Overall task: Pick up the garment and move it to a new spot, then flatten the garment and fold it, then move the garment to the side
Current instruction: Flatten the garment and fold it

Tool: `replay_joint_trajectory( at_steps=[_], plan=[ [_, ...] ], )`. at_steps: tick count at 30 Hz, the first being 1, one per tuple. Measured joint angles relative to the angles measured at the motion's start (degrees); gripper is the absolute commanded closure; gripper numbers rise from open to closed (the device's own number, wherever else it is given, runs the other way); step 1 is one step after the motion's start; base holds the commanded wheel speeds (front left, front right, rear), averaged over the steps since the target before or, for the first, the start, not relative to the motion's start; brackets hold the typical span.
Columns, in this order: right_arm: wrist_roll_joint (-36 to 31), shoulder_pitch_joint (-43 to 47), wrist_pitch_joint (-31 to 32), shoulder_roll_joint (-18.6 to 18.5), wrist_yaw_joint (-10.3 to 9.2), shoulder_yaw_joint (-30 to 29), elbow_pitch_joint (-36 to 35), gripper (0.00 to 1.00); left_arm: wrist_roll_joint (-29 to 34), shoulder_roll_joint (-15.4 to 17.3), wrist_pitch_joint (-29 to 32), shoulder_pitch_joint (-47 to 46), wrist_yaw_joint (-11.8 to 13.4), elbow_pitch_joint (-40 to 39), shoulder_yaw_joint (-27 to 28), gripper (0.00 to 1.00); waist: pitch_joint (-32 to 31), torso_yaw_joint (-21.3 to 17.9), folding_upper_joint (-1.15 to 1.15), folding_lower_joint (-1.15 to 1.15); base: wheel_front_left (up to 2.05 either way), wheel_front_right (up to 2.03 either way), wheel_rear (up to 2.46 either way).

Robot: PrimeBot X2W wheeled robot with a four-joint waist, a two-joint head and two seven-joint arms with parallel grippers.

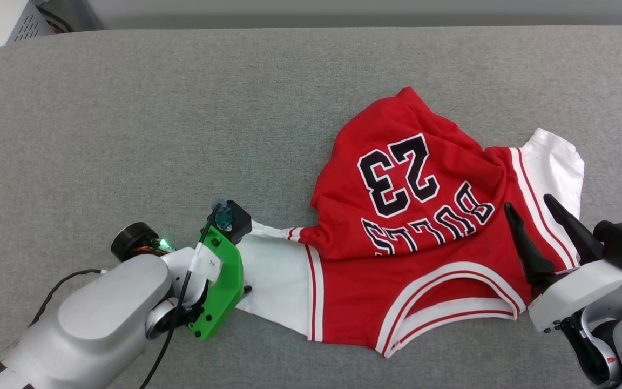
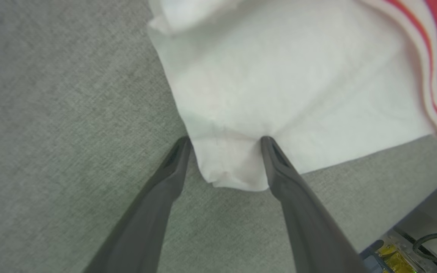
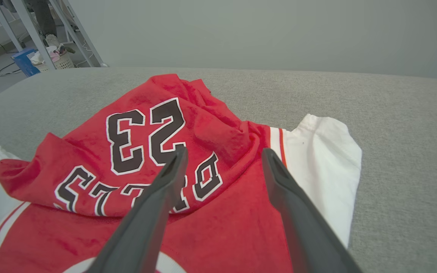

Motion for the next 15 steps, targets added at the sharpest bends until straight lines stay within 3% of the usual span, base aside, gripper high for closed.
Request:
replay_joint_trajectory(
  at_steps=[1, 8, 15],
  plan=[
    [0.1, 0.0, 0.0, 0.0, 0.0, -0.1, 0.1, 0.0, 0.1, 0.0, -1.1, -0.2, 0.0, 0.4, -0.6, 1.0, 0.0, 0.1, 0.0, 0.0, 0.0, 0.0, 0.0],
    [0.3, 0.0, -0.1, -0.7, 0.0, -1.4, 0.3, 0.0, -0.4, 0.6, -9.9, -0.5, -0.3, 3.3, 0.2, 1.0, -1.2, 0.8, 0.0, 0.0, 0.0, 0.0, 0.0],
    [0.1, 2.0, -0.2, -0.8, 0.0, -4.5, 0.2, 0.0, -2.8, 6.2, -14.4, -0.1, 2.0, 4.2, 4.4, 1.0, -2.8, 1.2, 0.0, 0.0, 0.0, 0.0, 0.0]
  ],
)
